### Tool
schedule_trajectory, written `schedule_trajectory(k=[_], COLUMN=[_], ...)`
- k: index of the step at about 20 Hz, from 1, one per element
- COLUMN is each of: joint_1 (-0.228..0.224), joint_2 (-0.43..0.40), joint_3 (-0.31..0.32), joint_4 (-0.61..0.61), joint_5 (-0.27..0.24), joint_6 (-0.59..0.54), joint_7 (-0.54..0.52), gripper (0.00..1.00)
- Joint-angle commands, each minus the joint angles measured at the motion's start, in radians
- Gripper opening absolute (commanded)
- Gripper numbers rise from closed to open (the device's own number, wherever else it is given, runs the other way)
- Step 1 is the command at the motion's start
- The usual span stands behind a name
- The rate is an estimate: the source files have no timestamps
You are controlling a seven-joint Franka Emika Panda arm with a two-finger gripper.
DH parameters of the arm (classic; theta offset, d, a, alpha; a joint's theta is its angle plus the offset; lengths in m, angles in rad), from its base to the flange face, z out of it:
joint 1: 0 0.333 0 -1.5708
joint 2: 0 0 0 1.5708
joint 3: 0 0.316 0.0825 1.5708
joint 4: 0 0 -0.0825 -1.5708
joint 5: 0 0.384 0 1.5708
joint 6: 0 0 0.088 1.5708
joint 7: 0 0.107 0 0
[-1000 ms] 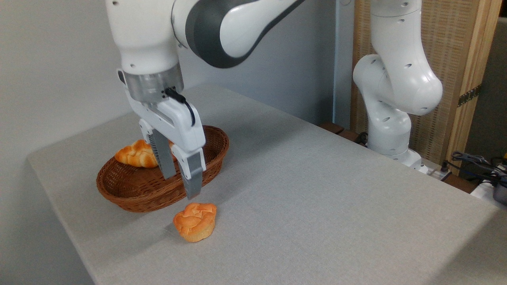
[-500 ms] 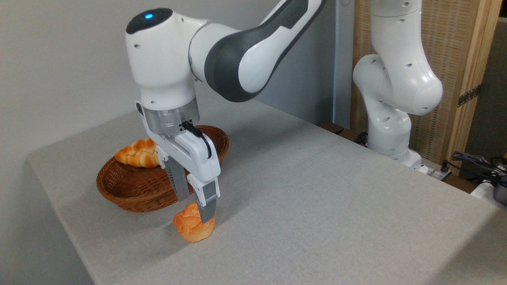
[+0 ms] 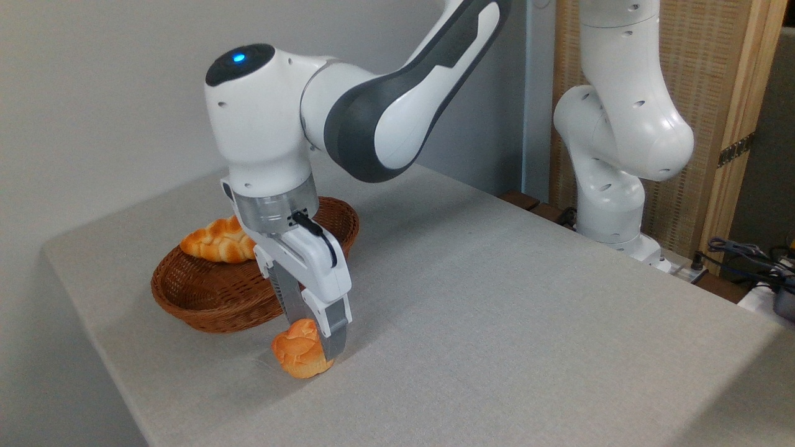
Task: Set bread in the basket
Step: 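Close the gripper fingers around the orange-brown bread roll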
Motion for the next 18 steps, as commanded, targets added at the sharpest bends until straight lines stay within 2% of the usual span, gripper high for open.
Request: schedule_trajectory(k=[1, 5, 6, 9, 10, 11, 18], joint_1=[-0.008, -0.01, -0.01, -0.008, -0.008, -0.006, -0.006], joint_2=[0.017, 0.027, 0.027, 0.027, 0.027, 0.027, 0.027], joint_3=[0.005, 0.004, 0.004, 0.004, 0.004, 0.004, 0.004], joint_4=[-0.009, -0.007, -0.007, -0.006, -0.006, -0.006, -0.006], joint_5=[-0.017, -0.017, -0.006, -0.015, -0.015, -0.015, -0.017], joint_6=[0.037, 0.04, 0.04, 0.039, 0.04, 0.039, 0.039], joint_7=[0.023, 0.025, 0.026, 0.049, 0.049, 0.049, 0.049], gripper=[1.0, 1.0, 0.97, 0.57, 0.47, 0.43, 0.43])
